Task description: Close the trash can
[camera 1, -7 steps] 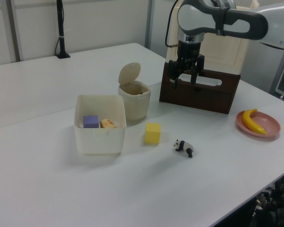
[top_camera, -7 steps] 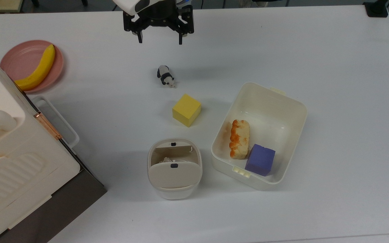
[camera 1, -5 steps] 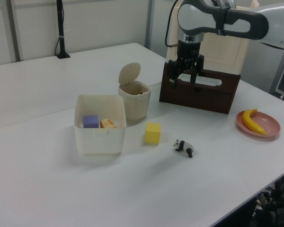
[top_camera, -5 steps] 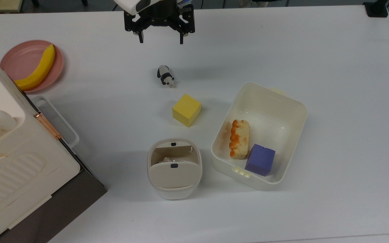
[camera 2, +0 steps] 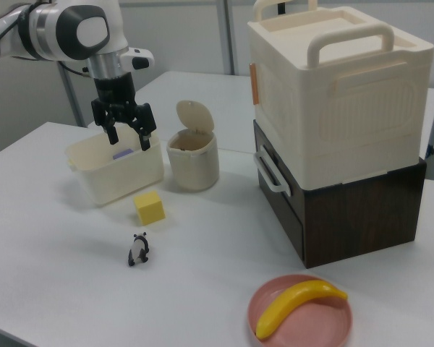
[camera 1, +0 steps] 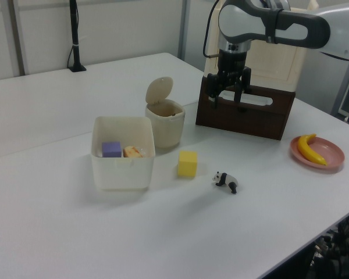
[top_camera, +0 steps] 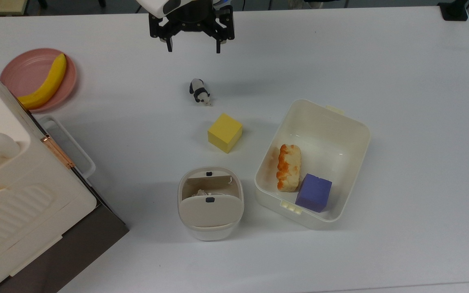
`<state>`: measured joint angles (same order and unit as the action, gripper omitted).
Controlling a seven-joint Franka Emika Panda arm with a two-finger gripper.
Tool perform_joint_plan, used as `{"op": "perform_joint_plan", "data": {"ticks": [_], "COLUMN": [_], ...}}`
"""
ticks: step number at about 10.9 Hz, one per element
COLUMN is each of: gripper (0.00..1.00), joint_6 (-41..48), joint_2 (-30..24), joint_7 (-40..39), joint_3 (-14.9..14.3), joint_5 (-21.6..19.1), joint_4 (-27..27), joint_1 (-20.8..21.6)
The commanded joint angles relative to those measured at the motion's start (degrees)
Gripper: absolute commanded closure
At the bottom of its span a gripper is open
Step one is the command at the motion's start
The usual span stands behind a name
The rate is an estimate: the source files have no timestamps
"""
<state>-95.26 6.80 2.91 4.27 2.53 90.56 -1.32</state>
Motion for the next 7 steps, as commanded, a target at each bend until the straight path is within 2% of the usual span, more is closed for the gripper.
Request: {"op": "perform_joint_plan", "data": {"ticks": [1,7], "gripper": [0.0,0.0], "joint_6": [1.04,-3.53], "joint_2": [-0.47,0.76], "joint_7": [-1.24,-2.03], "joint_3": [0.38,0.47], "joint_5": [0.29,0.2], "joint_4": [0.14,1.98], "joint_1": [-0.44,0.18]}}
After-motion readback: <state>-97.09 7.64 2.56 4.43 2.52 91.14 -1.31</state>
